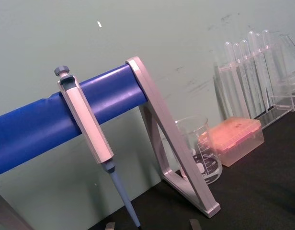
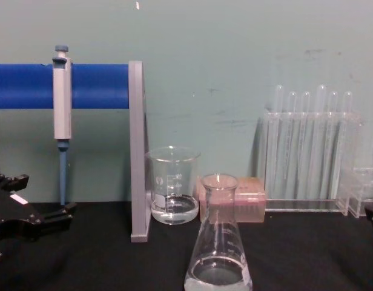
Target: Grasp the erlenmeyer flask with one hand, shake it three times, then place it back.
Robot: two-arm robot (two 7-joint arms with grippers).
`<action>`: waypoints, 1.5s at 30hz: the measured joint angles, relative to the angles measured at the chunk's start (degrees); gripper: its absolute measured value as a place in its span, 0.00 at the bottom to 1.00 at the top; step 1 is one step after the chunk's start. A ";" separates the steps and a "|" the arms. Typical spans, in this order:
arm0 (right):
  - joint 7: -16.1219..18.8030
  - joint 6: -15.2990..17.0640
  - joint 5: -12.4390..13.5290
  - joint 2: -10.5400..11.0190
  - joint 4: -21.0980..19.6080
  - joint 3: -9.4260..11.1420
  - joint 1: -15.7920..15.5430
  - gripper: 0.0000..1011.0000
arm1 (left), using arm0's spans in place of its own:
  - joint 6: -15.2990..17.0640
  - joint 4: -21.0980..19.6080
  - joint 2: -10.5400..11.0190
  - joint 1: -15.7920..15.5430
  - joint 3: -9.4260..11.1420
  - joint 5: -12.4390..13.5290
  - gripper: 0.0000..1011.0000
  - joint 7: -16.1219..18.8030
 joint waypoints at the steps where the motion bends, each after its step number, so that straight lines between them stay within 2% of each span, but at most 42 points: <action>1: 0.00 0.00 0.00 0.00 0.00 0.00 0.00 0.99 | 0.00 0.00 0.00 0.00 0.00 0.00 0.99 0.00; 40: 0.00 0.00 0.00 0.00 0.00 0.00 0.00 0.99 | 0.00 0.00 0.00 0.00 0.00 0.00 0.99 0.00; 45: 1.69 0.11 -0.12 -0.44 0.44 0.47 0.31 0.99 | 0.00 0.00 0.00 0.00 0.00 0.00 0.99 0.00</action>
